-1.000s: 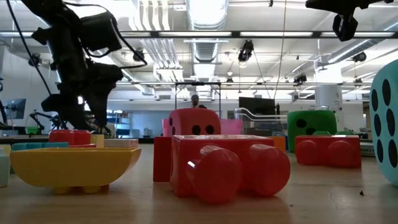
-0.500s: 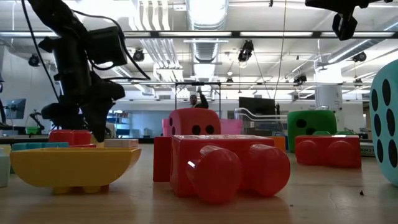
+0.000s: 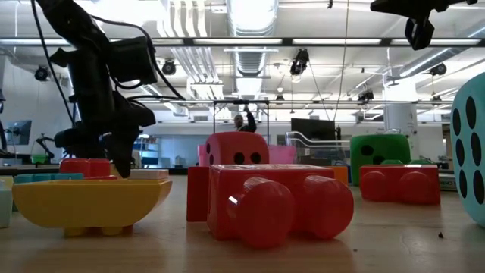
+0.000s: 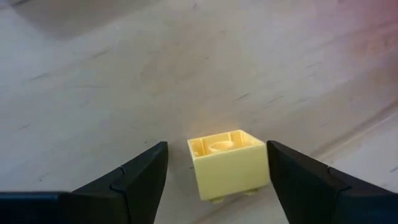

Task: Pick & Place Toys
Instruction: Put the light yellow game piece into the red bin, then put the light green game piece into the red bin

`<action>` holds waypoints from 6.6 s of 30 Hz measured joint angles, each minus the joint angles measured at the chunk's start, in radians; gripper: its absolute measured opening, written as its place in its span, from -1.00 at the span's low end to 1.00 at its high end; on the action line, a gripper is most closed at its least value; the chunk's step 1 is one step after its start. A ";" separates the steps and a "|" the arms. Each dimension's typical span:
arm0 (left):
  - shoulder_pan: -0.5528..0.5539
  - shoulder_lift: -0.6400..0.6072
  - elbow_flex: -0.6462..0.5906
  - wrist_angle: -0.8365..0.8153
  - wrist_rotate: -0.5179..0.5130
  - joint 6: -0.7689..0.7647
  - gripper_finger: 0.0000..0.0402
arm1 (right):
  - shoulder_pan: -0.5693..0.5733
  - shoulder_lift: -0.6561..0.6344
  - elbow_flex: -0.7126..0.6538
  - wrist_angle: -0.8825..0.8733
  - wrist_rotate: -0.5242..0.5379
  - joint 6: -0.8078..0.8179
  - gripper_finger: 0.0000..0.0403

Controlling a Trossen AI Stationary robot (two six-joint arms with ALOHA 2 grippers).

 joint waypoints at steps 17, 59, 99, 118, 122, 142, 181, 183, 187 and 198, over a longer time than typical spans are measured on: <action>0.000 0.017 0.002 0.026 0.015 0.026 -0.32 | 0.000 0.003 0.000 0.006 0.006 0.001 -0.96; 0.222 0.454 0.787 -0.079 0.159 0.567 -0.32 | 0.000 0.003 0.000 0.001 0.002 0.004 -0.96; 0.219 0.614 0.881 -0.083 0.213 0.602 -0.32 | 0.000 0.003 -0.002 -0.001 0.003 0.004 -0.96; 0.213 0.651 0.853 -0.165 0.155 0.617 -0.32 | 0.000 0.003 -0.002 -0.001 0.003 0.004 -0.96; 0.203 0.652 0.823 -0.163 0.146 0.626 -0.32 | 0.000 0.003 -0.002 -0.001 0.003 0.004 -0.96; 0.192 0.651 0.792 -0.139 0.139 0.633 0.04 | 0.000 0.003 -0.002 -0.001 0.003 0.004 -0.96; 0.122 0.235 0.781 -0.500 0.069 0.614 0.36 | 0.000 0.003 -0.002 -0.001 0.003 0.004 -0.96; 0.105 0.180 0.722 -0.506 0.063 0.575 0.36 | 0.000 0.003 -0.002 -0.001 0.003 0.004 -0.96; 0.062 0.070 0.596 -0.504 0.062 0.488 0.36 | 0.000 0.003 -0.002 -0.002 0.003 0.004 -0.96; -0.130 -0.067 0.403 -0.503 0.063 0.266 0.36 | 0.000 0.003 -0.002 -0.001 0.003 0.004 -0.96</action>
